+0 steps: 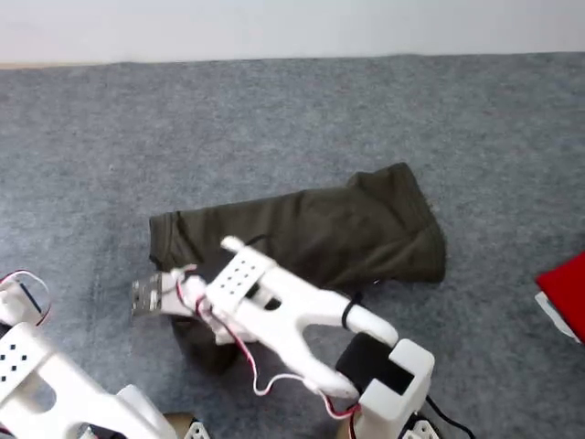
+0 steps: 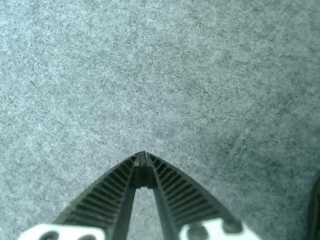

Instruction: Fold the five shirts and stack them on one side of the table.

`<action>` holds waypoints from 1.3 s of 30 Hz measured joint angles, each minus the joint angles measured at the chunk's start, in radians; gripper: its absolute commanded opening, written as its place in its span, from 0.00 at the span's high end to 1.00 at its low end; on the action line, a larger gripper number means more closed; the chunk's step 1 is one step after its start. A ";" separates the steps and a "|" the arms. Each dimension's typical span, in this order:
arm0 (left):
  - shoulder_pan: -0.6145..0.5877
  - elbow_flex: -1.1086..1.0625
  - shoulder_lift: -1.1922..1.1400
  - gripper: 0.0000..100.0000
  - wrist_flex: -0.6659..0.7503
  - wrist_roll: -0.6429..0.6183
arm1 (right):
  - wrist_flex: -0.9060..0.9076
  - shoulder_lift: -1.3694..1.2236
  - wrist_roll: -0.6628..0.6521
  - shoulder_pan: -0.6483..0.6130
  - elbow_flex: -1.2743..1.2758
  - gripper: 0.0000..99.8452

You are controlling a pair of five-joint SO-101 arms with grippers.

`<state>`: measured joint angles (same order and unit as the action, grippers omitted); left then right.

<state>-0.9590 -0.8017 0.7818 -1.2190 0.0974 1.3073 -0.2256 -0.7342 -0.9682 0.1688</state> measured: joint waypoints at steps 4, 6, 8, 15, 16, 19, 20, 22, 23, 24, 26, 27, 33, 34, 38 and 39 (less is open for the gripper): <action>0.000 0.000 0.000 1.00 0.000 0.000 | 0.002 0.000 -0.031 0.057 -0.075 0.99; 0.000 0.000 0.000 1.00 0.000 0.000 | 0.003 -0.003 -0.038 0.080 -0.115 0.99; 0.000 0.000 0.000 1.00 0.000 0.000 | 0.003 -0.035 -0.041 0.104 -0.172 0.99; 0.000 0.000 0.000 1.00 0.000 0.000 | 0.005 -0.232 -0.044 0.184 -0.410 0.99; 0.000 0.000 0.000 1.00 0.000 0.000 | 0.005 -0.259 -0.044 0.192 -0.440 0.99; 0.000 0.000 0.000 1.00 0.000 0.000 | 0.023 -0.328 -0.044 0.210 -0.522 0.98; 0.000 0.000 0.000 1.00 0.000 0.000 | 0.032 -0.348 -0.044 0.213 -0.546 0.96; 0.000 0.000 0.000 1.00 0.000 0.000 | 0.055 -0.382 -0.046 0.221 -0.594 0.90; 0.000 0.000 0.000 1.00 0.000 0.000 | 0.071 -0.396 -0.046 0.226 -0.617 0.87; 0.000 0.000 0.000 1.00 0.000 0.000 | 0.083 -0.407 -0.044 0.229 -0.640 0.84; 0.000 0.000 0.000 1.00 0.000 0.000 | 0.121 -0.417 -0.038 0.238 -0.678 0.79; 0.000 0.000 0.000 1.00 0.000 0.000 | 0.123 -0.422 -0.018 0.245 -0.701 0.78; 0.000 -0.018 0.000 1.00 0.000 0.000 | 0.078 -0.460 0.032 0.313 -0.769 0.77; 0.000 -0.025 0.000 1.00 0.000 0.000 | 0.069 -0.465 0.032 0.327 -0.769 0.77; 0.000 -0.046 0.000 1.00 0.000 0.000 | 0.087 -0.470 0.037 0.345 -0.779 0.80; 0.000 -0.051 0.000 1.00 0.000 0.000 | 0.112 -0.470 0.037 0.342 -0.790 0.82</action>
<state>-0.9590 -0.8523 0.7818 -1.2190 0.0974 1.4193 -0.6951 -0.6974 -0.6260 -0.6214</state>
